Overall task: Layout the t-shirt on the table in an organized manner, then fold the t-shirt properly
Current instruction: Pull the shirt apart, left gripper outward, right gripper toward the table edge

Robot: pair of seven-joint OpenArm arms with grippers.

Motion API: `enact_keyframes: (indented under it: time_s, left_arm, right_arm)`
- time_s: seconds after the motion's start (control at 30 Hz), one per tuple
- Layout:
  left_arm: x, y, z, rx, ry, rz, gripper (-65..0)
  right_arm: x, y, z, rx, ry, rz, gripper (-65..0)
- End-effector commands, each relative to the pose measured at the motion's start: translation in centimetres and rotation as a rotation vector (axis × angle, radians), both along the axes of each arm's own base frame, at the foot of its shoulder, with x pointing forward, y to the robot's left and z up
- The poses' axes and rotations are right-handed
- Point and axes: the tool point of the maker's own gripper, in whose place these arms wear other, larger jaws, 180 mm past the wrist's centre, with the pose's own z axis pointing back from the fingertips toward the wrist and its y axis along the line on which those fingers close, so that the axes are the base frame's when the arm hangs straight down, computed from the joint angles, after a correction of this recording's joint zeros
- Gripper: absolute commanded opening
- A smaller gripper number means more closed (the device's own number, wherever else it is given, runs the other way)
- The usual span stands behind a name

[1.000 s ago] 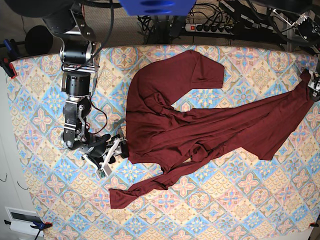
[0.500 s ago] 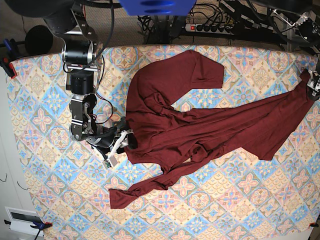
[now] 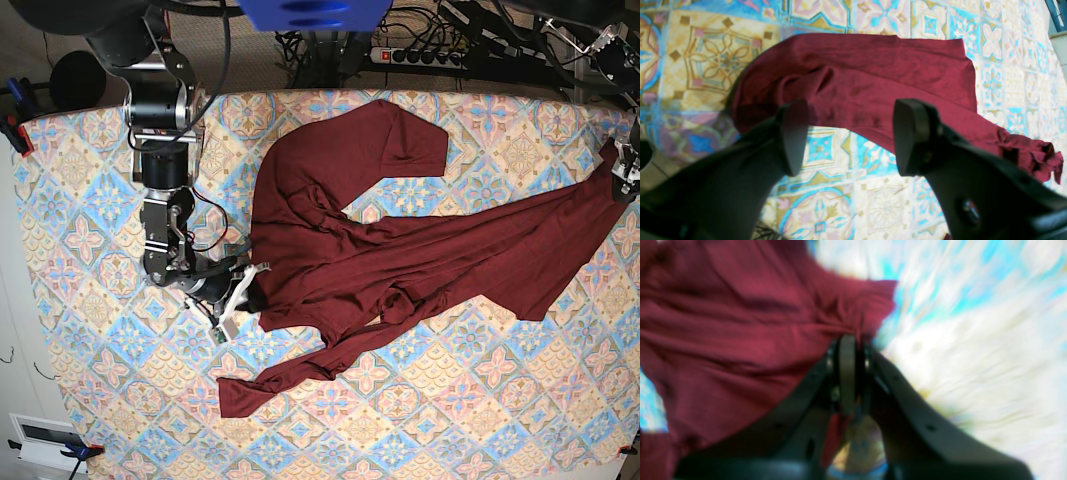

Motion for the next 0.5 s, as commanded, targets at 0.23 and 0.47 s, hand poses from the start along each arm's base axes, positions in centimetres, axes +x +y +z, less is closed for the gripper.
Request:
enact_keyframes:
  time_s: [0.23, 0.47]
  left_arm:
    - [2.4, -2.3, 0.0, 0.012, -0.002, -0.100, -25.8]
    - [4.2, -3.7, 0.0, -0.009, -0.031, -0.128, -25.8]
  right_arm:
    - [-0.4, -13.1, 4.0, -0.093, -0.103, -0.261, -65.0]
    - [-3.2, -22.1, 5.0, -0.171, -0.112, -0.420, -65.0]
